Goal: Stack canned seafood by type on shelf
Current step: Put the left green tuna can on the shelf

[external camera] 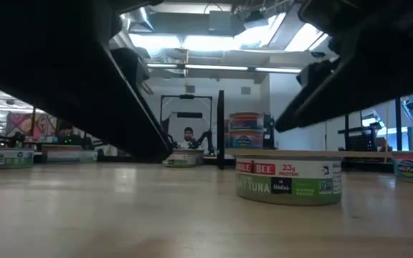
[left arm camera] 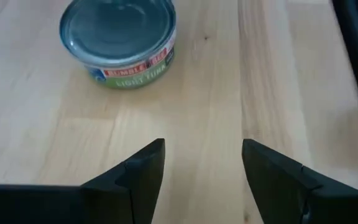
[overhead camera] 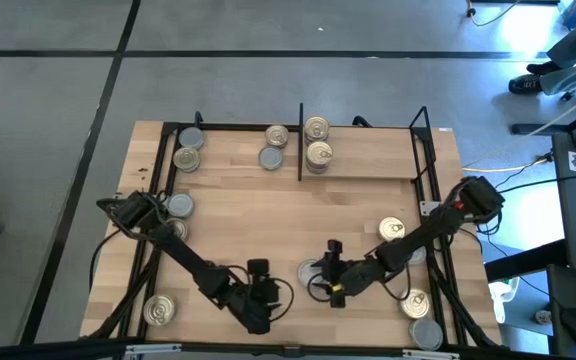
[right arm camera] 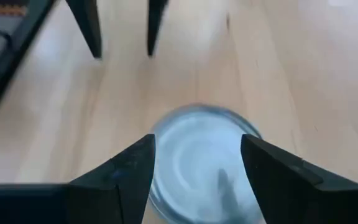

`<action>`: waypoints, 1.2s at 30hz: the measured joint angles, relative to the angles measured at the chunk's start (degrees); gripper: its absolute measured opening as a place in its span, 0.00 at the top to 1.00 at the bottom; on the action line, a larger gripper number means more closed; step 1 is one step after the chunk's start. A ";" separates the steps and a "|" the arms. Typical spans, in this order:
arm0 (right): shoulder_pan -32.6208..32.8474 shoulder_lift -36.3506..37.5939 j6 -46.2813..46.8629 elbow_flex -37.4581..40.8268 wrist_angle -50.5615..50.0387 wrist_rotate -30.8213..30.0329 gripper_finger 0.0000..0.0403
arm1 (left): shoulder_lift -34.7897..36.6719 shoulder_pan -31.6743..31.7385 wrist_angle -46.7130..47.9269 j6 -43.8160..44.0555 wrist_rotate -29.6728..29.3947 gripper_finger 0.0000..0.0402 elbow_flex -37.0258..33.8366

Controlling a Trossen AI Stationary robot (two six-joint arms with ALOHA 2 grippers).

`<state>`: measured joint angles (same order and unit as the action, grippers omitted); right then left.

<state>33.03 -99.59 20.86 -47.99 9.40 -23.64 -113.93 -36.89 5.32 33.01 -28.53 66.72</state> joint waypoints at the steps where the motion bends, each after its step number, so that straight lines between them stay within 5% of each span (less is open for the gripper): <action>1: 0.00 0.01 -0.01 0.43 0.02 -0.22 0.41 | -0.02 0.11 -0.22 -1.15 0.00 0.47 0.00; 4: 0.40 0.02 0.02 3.30 3.13 -0.40 0.41 | -0.05 0.52 -1.50 -4.51 -0.02 0.47 0.00; 13: 2.24 -0.78 -0.50 17.51 33.16 -4.63 0.41 | -0.07 4.15 -4.86 -8.58 -0.24 0.47 0.00; 36: 4.99 -4.37 -1.40 20.08 35.68 -8.36 0.41 | -0.09 6.67 -8.28 -19.06 -0.02 0.47 0.00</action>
<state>38.02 -103.96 19.46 -27.91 45.08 -32.00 -114.02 -30.22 -2.96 13.95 -28.56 66.72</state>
